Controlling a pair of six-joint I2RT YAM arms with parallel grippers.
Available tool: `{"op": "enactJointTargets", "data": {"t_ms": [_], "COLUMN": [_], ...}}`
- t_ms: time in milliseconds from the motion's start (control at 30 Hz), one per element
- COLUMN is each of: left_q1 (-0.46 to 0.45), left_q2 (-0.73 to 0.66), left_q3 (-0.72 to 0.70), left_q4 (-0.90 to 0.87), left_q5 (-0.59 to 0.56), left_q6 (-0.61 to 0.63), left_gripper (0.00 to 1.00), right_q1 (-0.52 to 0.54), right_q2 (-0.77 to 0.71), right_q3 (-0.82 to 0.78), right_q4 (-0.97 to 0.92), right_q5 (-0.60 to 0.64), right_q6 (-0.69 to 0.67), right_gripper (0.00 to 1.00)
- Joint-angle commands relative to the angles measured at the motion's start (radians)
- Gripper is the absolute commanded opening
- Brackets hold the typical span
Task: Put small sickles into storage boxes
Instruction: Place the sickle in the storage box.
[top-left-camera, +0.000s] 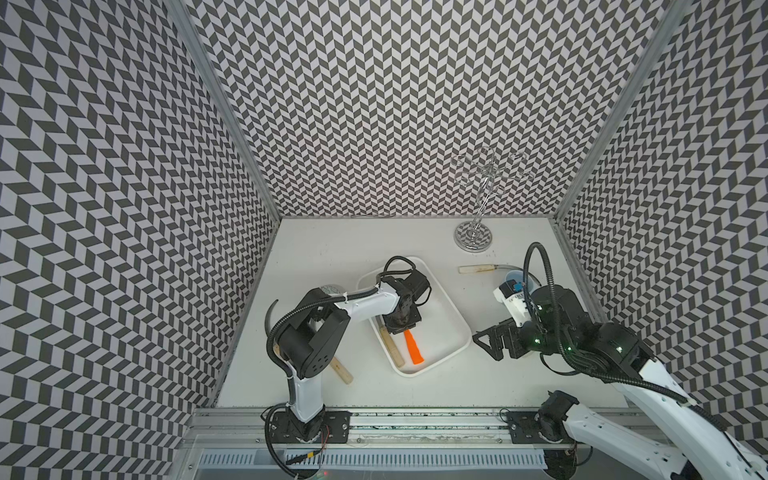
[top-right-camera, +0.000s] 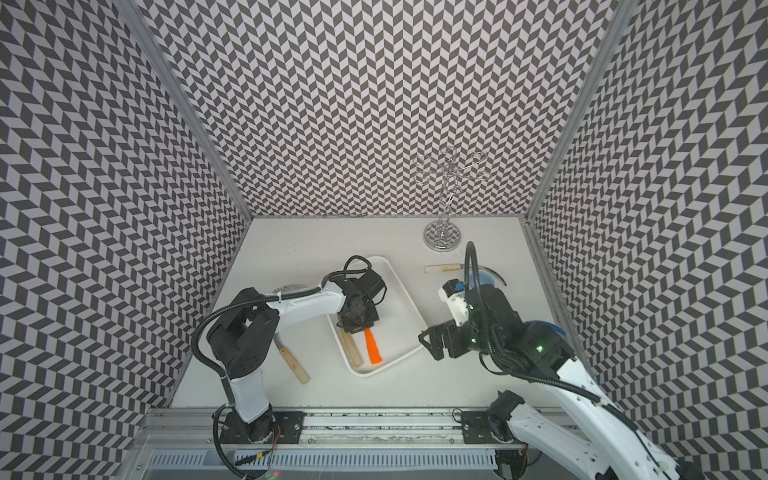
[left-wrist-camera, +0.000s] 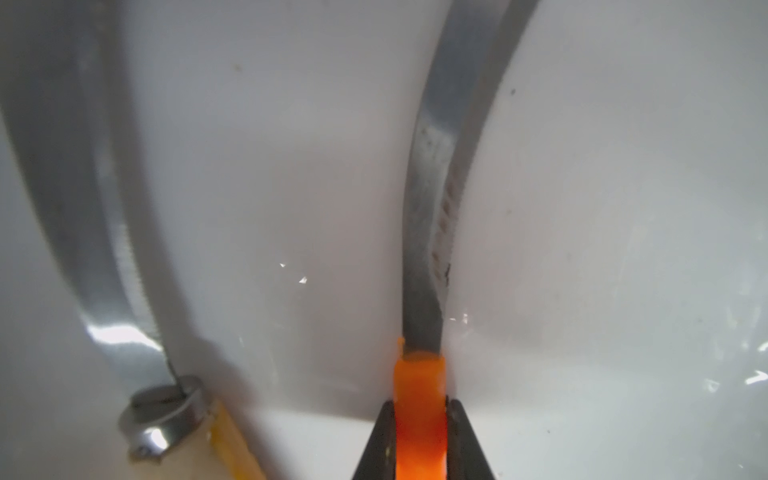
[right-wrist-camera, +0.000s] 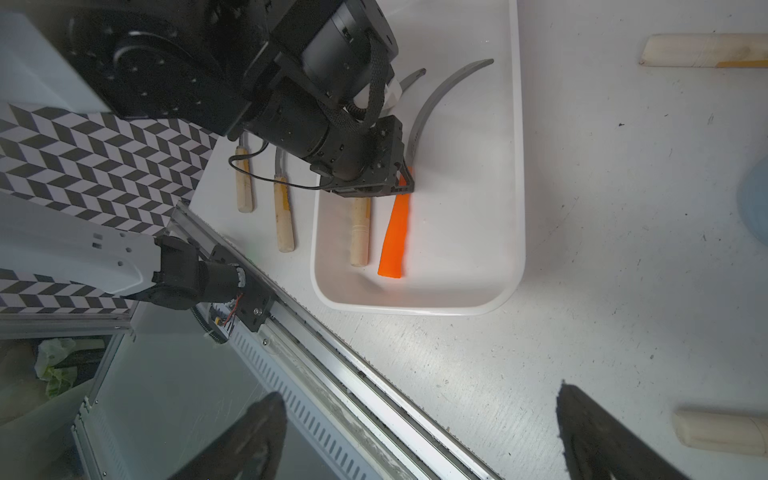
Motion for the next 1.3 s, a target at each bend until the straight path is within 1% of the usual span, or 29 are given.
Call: {"op": "enactJointTargets", "data": {"t_ms": [0,200,333,400,467,500,567,633,767,967,1067,1200,1267], "left_q1": [0.019,0.04,0.049,0.05,0.051,0.051,0.051,0.05,0.048,0.033,0.023,0.014,0.016], "left_q2": [-0.038,-0.117,-0.11,-0.101,-0.096,-0.095,-0.098,-0.098,-0.103,-0.129,-0.168,-0.277,-0.348], "left_q3": [-0.05,-0.111,-0.116,-0.111,-0.107,-0.103,-0.095,-0.08,-0.042,0.048,0.083,0.095,0.089], "left_q4": [-0.086,-0.085,-0.082,-0.079,-0.073,-0.068,-0.062,-0.069,-0.095,-0.164,-0.197,-0.199,-0.171], "left_q5": [-0.052,-0.07,-0.061,-0.057,-0.049,-0.047,-0.045,-0.041,-0.035,-0.052,-0.052,-0.051,-0.041], "left_q6": [-0.034,-0.057,-0.048,-0.046,-0.044,-0.042,-0.037,-0.028,-0.02,-0.006,-0.004,0.005,0.026], "left_gripper": [0.13,0.13,0.15,0.17,0.25,0.3,0.37,0.47,0.51,0.52,0.54,0.64,0.73], "right_q1": [-0.003,-0.003,-0.003,-0.002,-0.003,-0.003,-0.003,-0.003,-0.002,-0.003,-0.003,-0.003,-0.002], "right_q2": [-0.003,-0.011,-0.009,-0.004,0.0,0.001,0.0,-0.002,0.0,0.01,0.022,0.048,0.064], "right_q3": [-0.001,-0.021,-0.025,-0.021,-0.016,-0.015,-0.014,-0.016,-0.021,-0.021,-0.015,-0.01,-0.006], "right_q4": [0.017,0.029,0.037,0.036,0.036,0.036,0.034,0.034,0.04,0.053,0.057,0.079,0.094], "right_q5": [0.009,0.005,0.0,0.001,0.002,0.004,0.004,0.002,0.004,0.008,0.022,0.063,0.099], "right_q6": [-0.003,0.001,-0.001,-0.003,-0.006,-0.008,-0.007,-0.007,-0.006,-0.002,-0.001,0.031,0.062], "right_gripper": [1.0,1.0,1.0,1.0,1.0,1.0,1.0,1.0,1.0,1.0,1.0,1.0,1.0]}}
